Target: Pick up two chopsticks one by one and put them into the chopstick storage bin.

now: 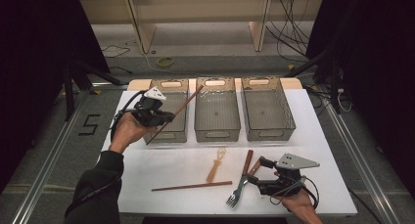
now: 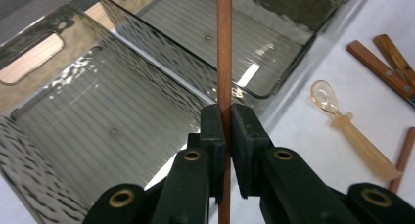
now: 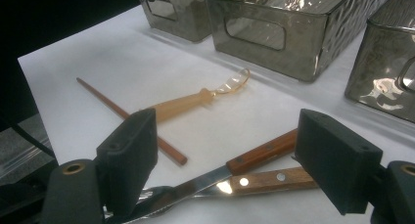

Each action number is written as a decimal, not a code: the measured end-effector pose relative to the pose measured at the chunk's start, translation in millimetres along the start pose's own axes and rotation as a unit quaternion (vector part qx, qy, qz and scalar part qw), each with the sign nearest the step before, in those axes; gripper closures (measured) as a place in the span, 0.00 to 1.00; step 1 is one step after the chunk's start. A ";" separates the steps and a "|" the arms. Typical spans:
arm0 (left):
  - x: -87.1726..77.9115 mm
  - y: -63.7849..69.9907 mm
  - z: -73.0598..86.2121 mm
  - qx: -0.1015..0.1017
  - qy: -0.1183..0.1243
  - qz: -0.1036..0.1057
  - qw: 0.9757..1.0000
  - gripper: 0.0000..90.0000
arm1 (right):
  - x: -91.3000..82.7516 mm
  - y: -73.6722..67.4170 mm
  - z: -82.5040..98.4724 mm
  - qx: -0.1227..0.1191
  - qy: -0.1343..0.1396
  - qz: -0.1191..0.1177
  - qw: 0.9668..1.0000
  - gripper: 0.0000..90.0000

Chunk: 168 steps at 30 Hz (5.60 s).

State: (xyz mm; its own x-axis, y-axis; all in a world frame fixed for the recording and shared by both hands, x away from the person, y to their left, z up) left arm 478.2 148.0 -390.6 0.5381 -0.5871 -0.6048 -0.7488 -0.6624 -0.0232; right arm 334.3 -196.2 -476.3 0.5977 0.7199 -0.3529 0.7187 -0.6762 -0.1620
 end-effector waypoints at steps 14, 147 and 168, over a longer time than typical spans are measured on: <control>14.9 -37.9 -16.3 -0.024 0.023 -0.040 0.999 0.93 | 0.3 -0.5 0.2 0.000 -0.001 -0.003 1.000 0.28; 33.1 137.7 104.9 0.134 -0.206 0.151 0.957 0.59 | -1.0 -3.1 -0.8 -0.006 -0.002 -0.008 1.000 0.28; 44.3 141.7 112.7 0.169 -0.210 0.168 0.948 0.82 | -0.3 -3.0 0.0 -0.009 -0.006 -0.009 1.000 0.28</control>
State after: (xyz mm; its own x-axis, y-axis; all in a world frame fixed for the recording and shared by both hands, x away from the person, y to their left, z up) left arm 352.3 80.5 -510.4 0.0990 -0.4546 -0.8852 -0.9702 -0.2418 0.0156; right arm 332.0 -194.4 -475.7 0.5804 0.7295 -0.3619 0.7351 -0.6606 -0.1526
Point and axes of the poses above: each handheld gripper's, and its own axes: x roughly forward along the jaws, z roughly out of its underside, y roughly to its right, the point moved 5 cm from there along x, roughly forward along the jaws, and after that the axes turned 8 degrees about y, right-handed, at the moved point
